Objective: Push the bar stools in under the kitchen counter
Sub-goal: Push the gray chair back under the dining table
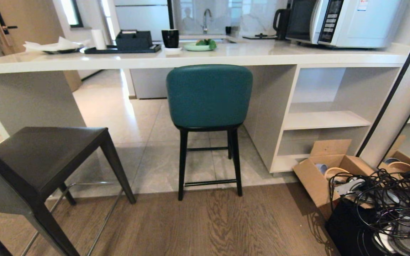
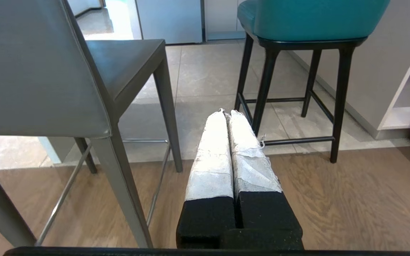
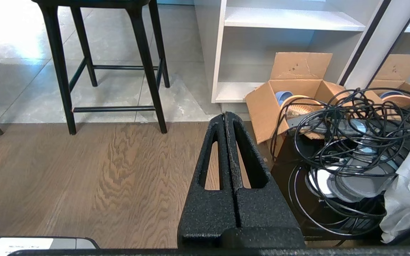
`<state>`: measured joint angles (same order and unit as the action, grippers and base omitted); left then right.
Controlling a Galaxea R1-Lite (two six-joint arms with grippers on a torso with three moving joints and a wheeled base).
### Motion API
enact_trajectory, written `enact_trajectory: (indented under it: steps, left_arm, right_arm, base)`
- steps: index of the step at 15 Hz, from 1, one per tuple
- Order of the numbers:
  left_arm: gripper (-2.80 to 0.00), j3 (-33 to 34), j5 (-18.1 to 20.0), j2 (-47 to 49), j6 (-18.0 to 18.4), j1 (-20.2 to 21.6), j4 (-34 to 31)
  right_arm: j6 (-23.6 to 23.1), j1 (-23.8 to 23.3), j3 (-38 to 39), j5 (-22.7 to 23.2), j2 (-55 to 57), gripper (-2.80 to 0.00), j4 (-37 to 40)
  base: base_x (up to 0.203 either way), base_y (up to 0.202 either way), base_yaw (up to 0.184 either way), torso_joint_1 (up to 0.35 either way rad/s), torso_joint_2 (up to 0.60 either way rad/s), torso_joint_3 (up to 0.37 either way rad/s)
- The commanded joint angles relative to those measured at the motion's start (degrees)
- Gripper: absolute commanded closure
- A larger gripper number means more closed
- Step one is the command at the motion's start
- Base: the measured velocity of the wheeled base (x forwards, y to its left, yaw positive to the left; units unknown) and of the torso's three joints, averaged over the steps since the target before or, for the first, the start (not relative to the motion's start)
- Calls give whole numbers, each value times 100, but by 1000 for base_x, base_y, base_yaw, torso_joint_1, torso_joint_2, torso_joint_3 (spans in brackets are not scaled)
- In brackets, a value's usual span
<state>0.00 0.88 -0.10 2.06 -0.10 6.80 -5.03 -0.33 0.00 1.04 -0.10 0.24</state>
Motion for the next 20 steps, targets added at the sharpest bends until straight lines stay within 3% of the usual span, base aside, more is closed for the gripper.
enact_trajectory:
  steps: [1,5,20]
  left_arm:
    - [0,229,0,10,-4,1,14]
    - [0,229,0,19,-4,1,14]
    - [0,229,9,10,5,1,23]
  right_arm:
    - [-6,-2,9,2,10,0,2]
    - [-6,-2,9,2,10,0,2]
    - [-6,-2,9,2,10,0,2]
  base:
    - [0,0,0,0,0,0]
    - [1,73,-1,3,3,3]
    - [0,198,-2,0,2,3]
